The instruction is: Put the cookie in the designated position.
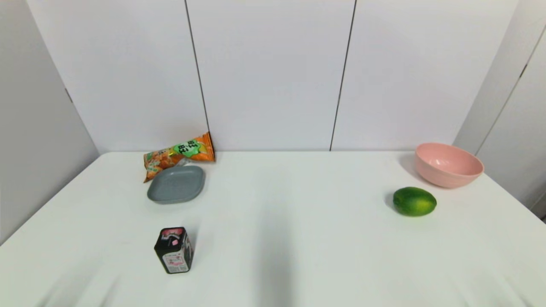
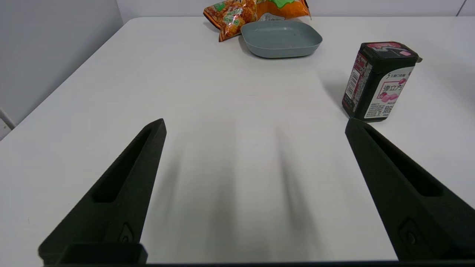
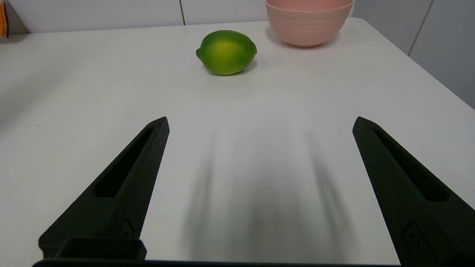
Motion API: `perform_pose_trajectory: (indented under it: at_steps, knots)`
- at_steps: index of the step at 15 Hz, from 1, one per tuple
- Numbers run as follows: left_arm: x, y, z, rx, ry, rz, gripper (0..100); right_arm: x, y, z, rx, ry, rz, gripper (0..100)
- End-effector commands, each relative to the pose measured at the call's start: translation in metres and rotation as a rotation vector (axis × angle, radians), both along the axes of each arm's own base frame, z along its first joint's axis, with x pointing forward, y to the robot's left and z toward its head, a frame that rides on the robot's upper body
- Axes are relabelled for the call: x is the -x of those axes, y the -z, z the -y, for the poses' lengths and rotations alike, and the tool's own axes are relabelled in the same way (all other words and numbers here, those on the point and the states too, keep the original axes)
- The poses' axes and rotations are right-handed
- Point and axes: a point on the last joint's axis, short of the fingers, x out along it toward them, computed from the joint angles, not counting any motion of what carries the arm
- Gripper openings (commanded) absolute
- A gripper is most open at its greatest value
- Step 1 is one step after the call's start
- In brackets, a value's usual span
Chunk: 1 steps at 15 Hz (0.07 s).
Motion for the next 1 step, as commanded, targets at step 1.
perform_pose_trajectory:
  at_steps: [1]
  knots:
    - [0.0,0.0,0.0,0.0,0.0,0.0,100,-0.0001,0.0,0.0,0.0,0.0,0.003,100]
